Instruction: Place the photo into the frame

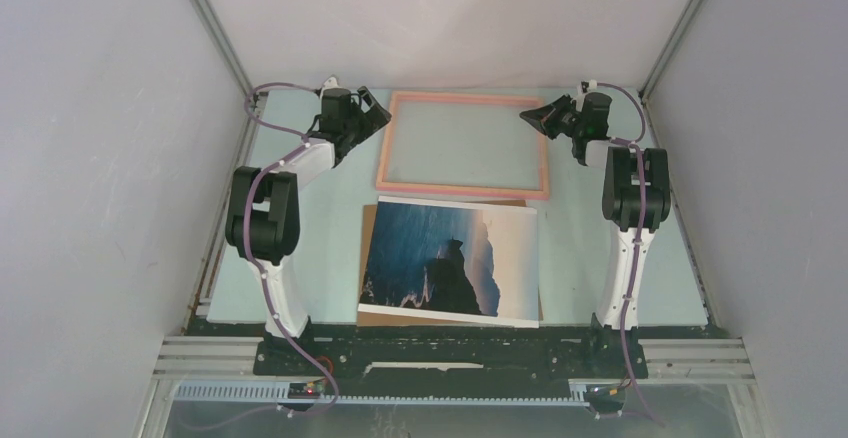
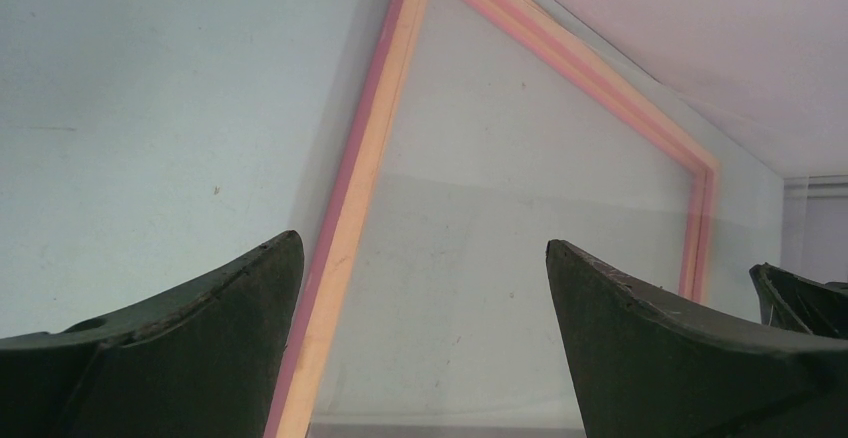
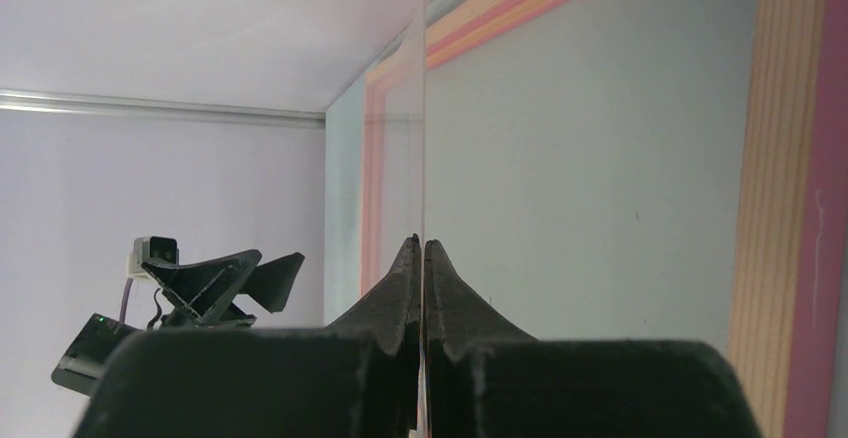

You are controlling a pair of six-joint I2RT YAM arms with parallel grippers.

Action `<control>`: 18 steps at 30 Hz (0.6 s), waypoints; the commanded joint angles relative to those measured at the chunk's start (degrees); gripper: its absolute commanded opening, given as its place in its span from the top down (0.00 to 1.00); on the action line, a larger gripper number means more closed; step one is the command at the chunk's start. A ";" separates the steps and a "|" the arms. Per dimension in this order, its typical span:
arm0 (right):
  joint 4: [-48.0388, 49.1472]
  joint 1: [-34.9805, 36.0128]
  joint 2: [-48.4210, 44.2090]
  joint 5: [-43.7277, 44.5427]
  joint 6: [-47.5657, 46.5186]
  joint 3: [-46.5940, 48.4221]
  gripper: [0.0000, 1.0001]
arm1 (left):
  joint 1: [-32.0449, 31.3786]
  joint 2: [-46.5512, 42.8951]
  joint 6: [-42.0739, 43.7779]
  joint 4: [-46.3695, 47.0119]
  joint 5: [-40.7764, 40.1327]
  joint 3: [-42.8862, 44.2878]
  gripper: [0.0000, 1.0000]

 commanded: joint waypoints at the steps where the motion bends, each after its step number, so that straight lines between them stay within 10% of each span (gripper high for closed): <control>1: 1.14 -0.42 -1.90 1.17 -1.60 -0.43 1.00 | 0.33 -0.58 -0.76 2.14 0.66 1.20 0.00; 18: 0.41 -0.29 -1.50 -0.07 -1.66 -0.67 1.00 | 0.32 -0.62 -0.73 2.46 0.84 1.05 0.00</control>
